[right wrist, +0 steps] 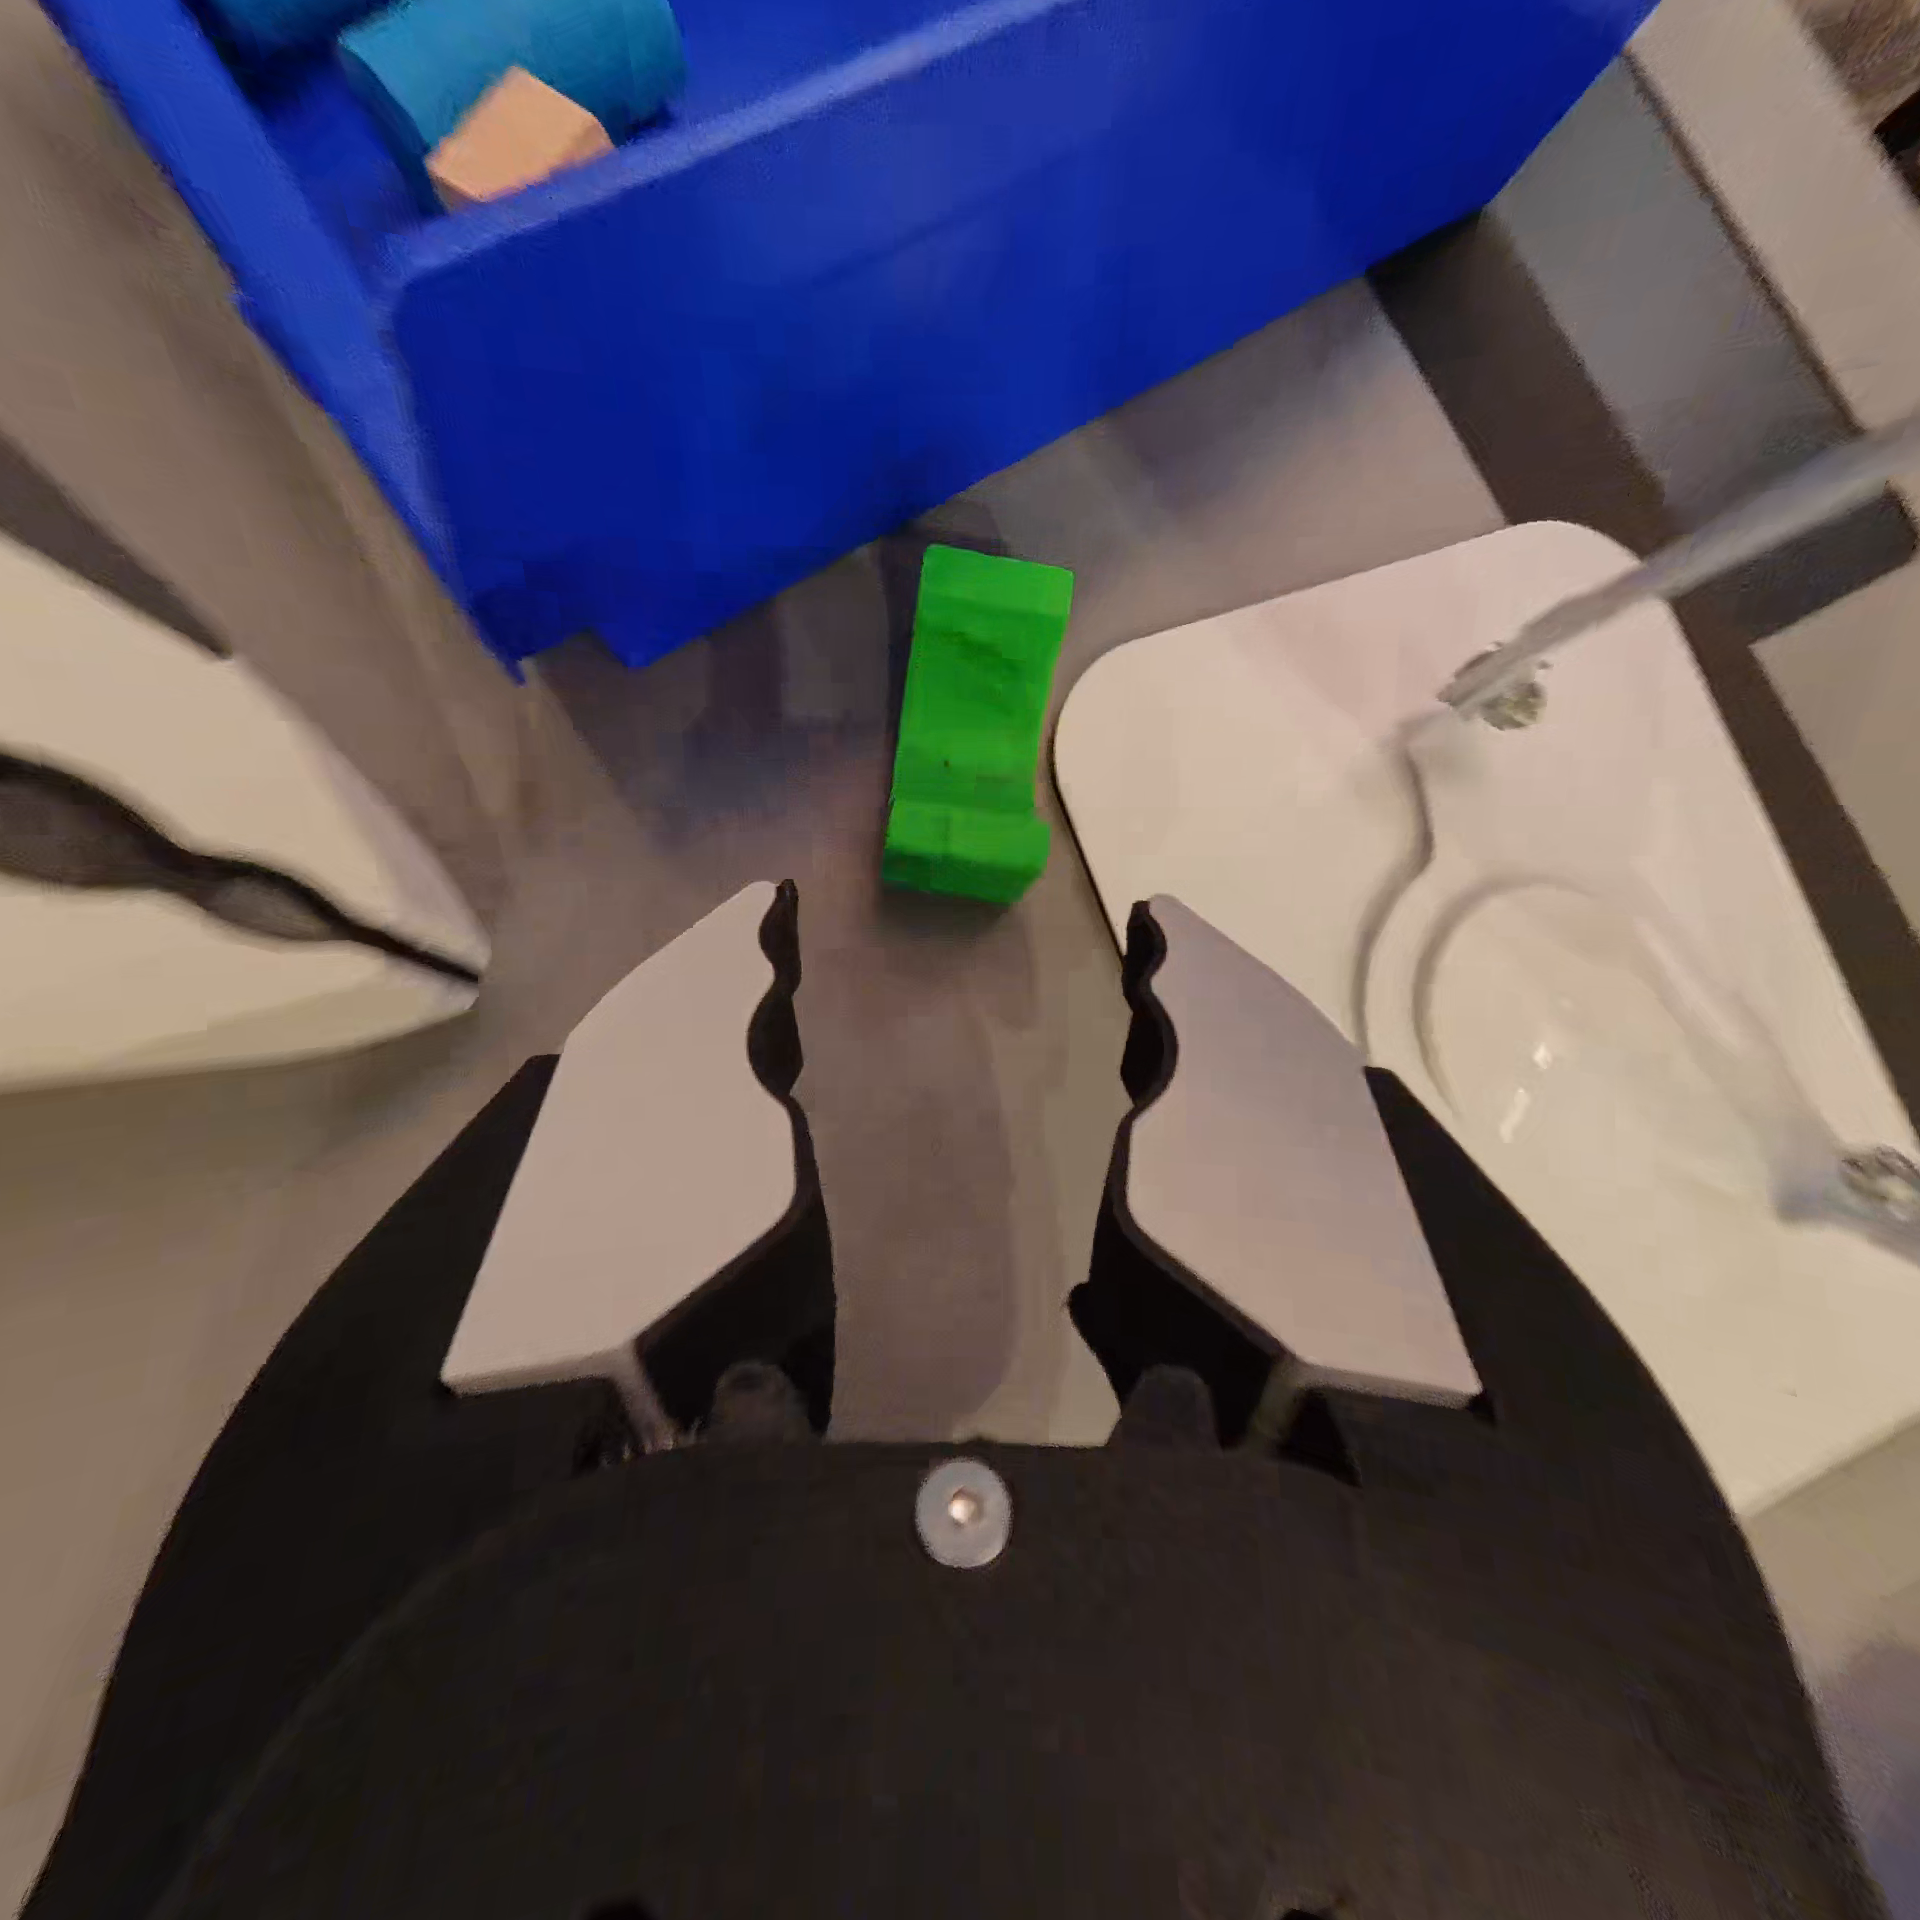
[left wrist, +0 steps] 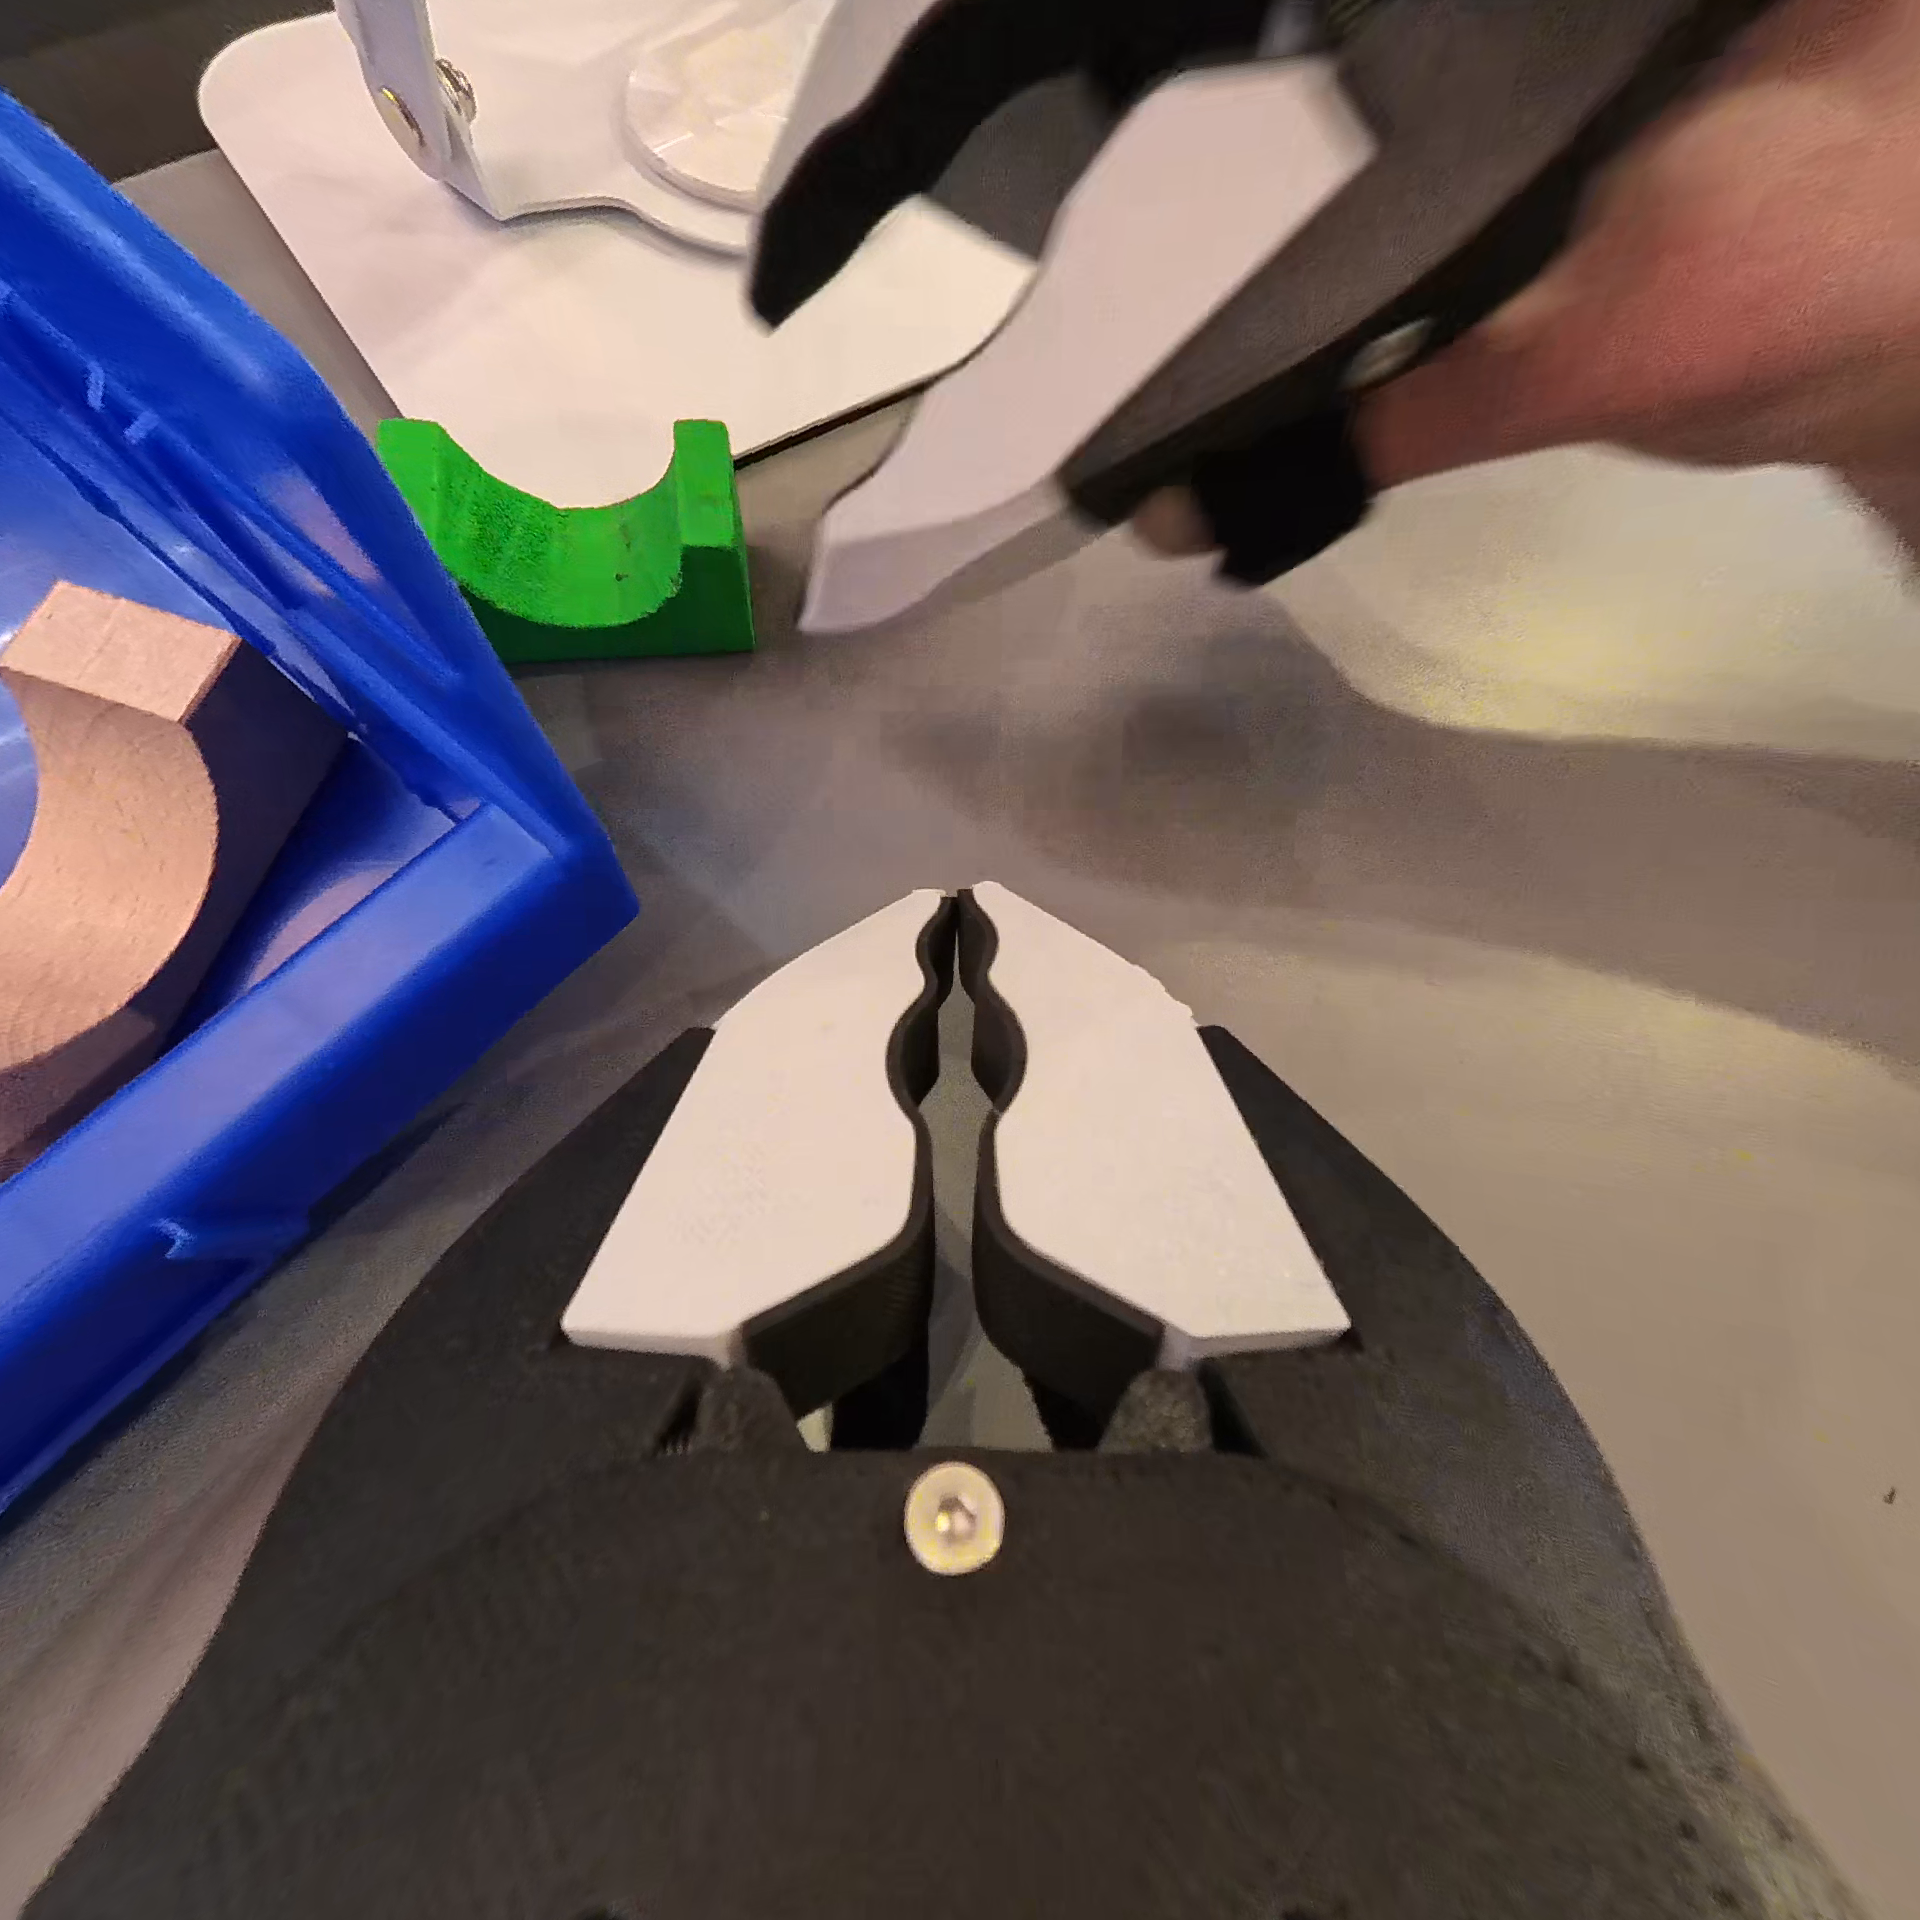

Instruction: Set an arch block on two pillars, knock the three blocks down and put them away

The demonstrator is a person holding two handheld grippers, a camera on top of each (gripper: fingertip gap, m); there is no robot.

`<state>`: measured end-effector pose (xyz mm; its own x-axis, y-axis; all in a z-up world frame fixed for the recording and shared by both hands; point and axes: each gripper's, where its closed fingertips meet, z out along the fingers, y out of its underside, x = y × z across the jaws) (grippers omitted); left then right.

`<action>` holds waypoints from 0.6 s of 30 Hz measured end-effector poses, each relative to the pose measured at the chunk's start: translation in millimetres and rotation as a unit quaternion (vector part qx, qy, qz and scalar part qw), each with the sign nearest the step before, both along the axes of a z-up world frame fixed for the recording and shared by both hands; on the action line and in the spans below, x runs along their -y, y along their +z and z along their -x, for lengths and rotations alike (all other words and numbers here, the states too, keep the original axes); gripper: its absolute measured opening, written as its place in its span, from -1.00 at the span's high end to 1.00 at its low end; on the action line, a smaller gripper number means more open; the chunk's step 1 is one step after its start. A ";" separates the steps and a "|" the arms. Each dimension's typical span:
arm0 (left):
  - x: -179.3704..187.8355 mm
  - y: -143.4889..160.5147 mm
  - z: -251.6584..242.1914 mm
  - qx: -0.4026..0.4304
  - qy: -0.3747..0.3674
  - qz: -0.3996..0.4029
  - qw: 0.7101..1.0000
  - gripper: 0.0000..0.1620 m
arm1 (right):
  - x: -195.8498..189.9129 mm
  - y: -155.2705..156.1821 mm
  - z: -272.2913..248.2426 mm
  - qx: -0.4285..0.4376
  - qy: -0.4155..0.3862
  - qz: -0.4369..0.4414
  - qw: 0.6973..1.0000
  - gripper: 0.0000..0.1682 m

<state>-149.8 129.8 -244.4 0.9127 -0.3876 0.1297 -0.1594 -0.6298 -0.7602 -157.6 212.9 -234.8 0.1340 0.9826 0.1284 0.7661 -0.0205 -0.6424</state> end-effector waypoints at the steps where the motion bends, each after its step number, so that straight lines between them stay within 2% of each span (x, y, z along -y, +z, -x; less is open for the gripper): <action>1: 0.0 -0.1 -0.2 0.000 -0.001 0.001 1.000 1.00 | -0.3 -8.3 8.9 0.005 0.001 0.014 1.000 0.27; 2: 0.1 -0.3 -0.5 0.000 -0.002 0.001 1.000 1.00 | 1.3 -14.2 17.0 0.003 0.005 0.034 0.999 0.28; 4: 0.4 -0.8 -1.0 -0.001 -0.004 0.003 1.000 1.00 | -0.8 -21.3 26.0 -0.003 0.004 0.055 0.998 0.58; 7: 0.8 -0.2 -1.2 0.000 -0.005 0.001 1.000 1.00 | 9.3 -10.0 24.4 -0.028 0.010 0.082 0.996 0.58; 10: 1.2 0.4 -1.5 0.004 -0.007 0.001 1.000 1.00 | 35.7 34.0 -8.4 -0.054 0.042 0.079 0.994 0.57; 13: 1.3 0.0 -1.8 0.000 -0.007 0.002 1.000 1.00 | 43.4 95.5 -78.4 -0.077 0.036 0.041 0.995 0.58; 15: 1.4 -1.6 -2.4 -0.008 -0.008 0.004 1.000 1.00 | 24.8 137.8 -136.2 -0.101 -0.013 0.011 0.995 0.58; 18: 1.4 -4.0 -3.0 -0.018 -0.009 0.009 1.000 1.00 | -40.7 182.5 -231.7 -0.123 -0.144 -0.046 0.981 0.58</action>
<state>-146.8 128.4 -248.5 0.9095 -0.4024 0.1042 -0.1984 -0.6405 -0.7419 74.1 253.6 -52.3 0.4431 0.8849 0.1439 0.5588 -0.1471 -0.8161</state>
